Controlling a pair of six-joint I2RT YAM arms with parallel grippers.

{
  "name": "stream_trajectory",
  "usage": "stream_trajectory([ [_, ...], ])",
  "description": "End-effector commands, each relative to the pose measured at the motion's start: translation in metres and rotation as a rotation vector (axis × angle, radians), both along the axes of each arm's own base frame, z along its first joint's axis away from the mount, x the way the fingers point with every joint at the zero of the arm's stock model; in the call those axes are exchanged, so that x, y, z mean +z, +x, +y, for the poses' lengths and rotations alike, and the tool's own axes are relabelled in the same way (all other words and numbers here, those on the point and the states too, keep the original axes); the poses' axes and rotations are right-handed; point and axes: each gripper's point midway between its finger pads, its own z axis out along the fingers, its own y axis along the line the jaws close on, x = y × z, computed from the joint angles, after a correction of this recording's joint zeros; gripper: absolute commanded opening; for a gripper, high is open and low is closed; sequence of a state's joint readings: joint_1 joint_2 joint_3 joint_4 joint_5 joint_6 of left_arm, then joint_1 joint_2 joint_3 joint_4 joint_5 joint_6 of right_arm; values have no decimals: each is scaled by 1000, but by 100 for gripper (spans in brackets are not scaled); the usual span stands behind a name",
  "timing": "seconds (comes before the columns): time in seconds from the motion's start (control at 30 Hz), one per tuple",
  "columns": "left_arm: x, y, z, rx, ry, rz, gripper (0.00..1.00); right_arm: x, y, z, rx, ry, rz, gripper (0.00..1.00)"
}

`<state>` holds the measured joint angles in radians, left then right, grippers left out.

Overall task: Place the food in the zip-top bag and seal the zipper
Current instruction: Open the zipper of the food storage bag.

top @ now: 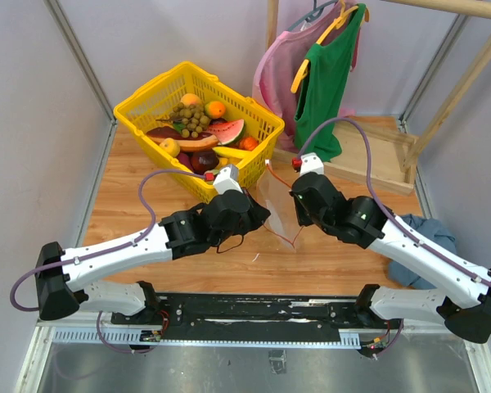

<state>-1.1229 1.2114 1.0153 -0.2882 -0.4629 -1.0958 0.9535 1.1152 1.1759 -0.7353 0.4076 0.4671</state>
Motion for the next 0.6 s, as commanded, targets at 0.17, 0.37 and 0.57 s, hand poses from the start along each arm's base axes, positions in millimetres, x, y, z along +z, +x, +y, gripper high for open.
stream_trajectory([
  [0.17, 15, -4, 28, -21, 177, -59, 0, 46, 18, -65, -154, -229, -155, 1],
  [0.37, 11, -6, 36, -79, 331, -71, 0, 47, 22, -79, -159, -271, -132, 1],
  [0.57, 1, -5, 21, -139, 366, -62, 0, 35, 24, -74, -125, -230, -98, 1],
])
